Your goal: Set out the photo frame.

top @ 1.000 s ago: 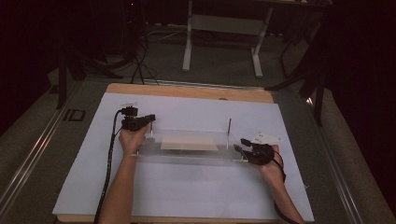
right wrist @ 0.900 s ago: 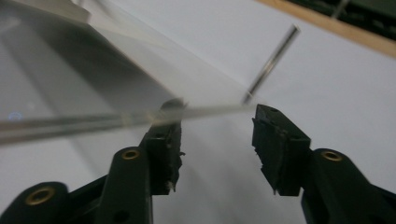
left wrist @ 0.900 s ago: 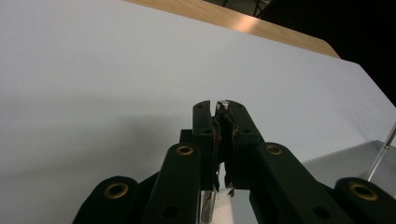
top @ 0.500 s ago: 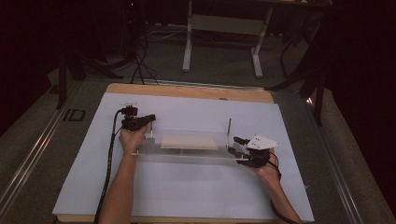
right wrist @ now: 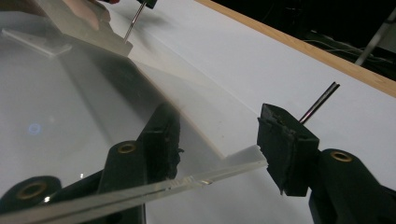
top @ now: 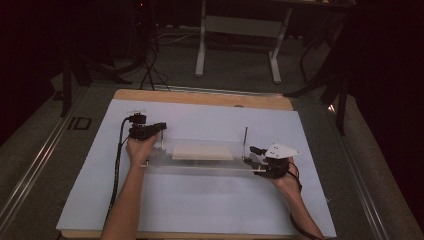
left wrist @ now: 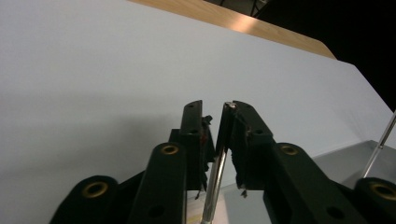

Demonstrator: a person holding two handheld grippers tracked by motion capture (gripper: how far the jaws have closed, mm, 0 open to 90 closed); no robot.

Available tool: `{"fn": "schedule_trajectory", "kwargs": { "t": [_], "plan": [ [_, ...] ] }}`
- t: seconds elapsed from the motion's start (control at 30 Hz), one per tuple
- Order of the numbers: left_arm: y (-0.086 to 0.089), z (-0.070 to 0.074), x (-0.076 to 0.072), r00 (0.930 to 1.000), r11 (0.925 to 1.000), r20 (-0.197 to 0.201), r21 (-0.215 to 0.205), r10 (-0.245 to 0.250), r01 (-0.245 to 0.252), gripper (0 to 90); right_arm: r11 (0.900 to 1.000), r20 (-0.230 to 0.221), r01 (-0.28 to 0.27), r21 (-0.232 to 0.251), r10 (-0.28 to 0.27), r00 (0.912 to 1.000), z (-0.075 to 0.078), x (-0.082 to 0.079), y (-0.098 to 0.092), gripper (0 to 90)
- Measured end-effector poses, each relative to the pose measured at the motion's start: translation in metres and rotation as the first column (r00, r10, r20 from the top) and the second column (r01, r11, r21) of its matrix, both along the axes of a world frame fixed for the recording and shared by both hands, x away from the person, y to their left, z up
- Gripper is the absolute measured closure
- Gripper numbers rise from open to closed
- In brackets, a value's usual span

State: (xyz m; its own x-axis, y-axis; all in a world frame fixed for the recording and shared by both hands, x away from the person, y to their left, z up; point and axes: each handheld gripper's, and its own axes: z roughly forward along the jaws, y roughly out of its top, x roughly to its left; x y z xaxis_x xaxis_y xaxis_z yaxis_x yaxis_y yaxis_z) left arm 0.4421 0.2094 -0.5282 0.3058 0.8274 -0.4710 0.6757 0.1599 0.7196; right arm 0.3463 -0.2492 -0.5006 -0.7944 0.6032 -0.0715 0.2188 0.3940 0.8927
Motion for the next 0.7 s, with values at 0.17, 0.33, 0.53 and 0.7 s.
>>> {"fn": "schedule_trajectory", "kwargs": {
  "t": [0.17, 0.33, 0.53, 0.7],
  "plan": [
    [0.005, 0.007, -0.005, 0.9995, 0.9997, 0.029, 0.019, -0.016, 0.015, 70.7, 1.0, -0.008, 0.002, 0.003, -0.002, 1.0, 0.001, 0.0, 0.0, 47.4],
    [0.009, 0.02, -0.018, 0.9939, 0.9966, 0.093, 0.063, -0.059, 0.054, 67.7, 1.0, -0.011, 0.003, 0.004, -0.003, 0.9999, 0.001, 0.001, 0.0, 47.4],
    [0.012, 0.027, -0.036, 0.9847, 0.9921, 0.143, 0.09, -0.1, 0.088, 64.5, 1.0, -0.015, 0.005, 0.005, -0.005, 0.9999, 0.002, 0.002, 0.0, 47.4],
    [0.018, 0.028, -0.049, 0.9776, 0.9908, 0.175, 0.087, -0.117, 0.104, 61.9, 1.0, -0.018, 0.006, 0.007, -0.006, 0.9998, 0.002, 0.002, 0.0, 47.4]
  ]
}}
